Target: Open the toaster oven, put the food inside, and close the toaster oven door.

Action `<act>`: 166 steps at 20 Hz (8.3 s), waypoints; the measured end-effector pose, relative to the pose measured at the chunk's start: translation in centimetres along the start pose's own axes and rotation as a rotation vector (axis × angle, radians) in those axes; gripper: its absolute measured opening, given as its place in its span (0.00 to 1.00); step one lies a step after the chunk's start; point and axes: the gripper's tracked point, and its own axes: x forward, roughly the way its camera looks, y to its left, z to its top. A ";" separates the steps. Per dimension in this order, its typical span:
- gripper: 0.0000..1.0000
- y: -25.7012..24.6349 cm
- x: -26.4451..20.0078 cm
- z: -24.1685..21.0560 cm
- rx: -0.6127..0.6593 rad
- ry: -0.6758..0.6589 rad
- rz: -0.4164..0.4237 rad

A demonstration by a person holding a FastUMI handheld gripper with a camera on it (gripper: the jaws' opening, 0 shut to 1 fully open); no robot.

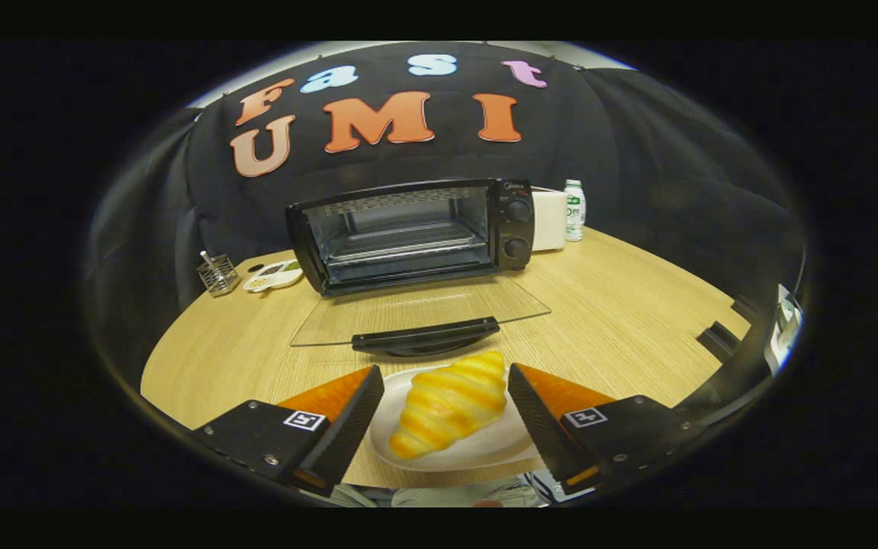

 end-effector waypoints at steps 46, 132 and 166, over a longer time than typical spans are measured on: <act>0.26 4.7 -2.2 6.4 0.315 -0.194 0.157; 0.99 2.6 6.4 -0.2 -0.097 -0.012 0.207; 1.00 4.3 6.9 15.3 0.042 -0.255 0.228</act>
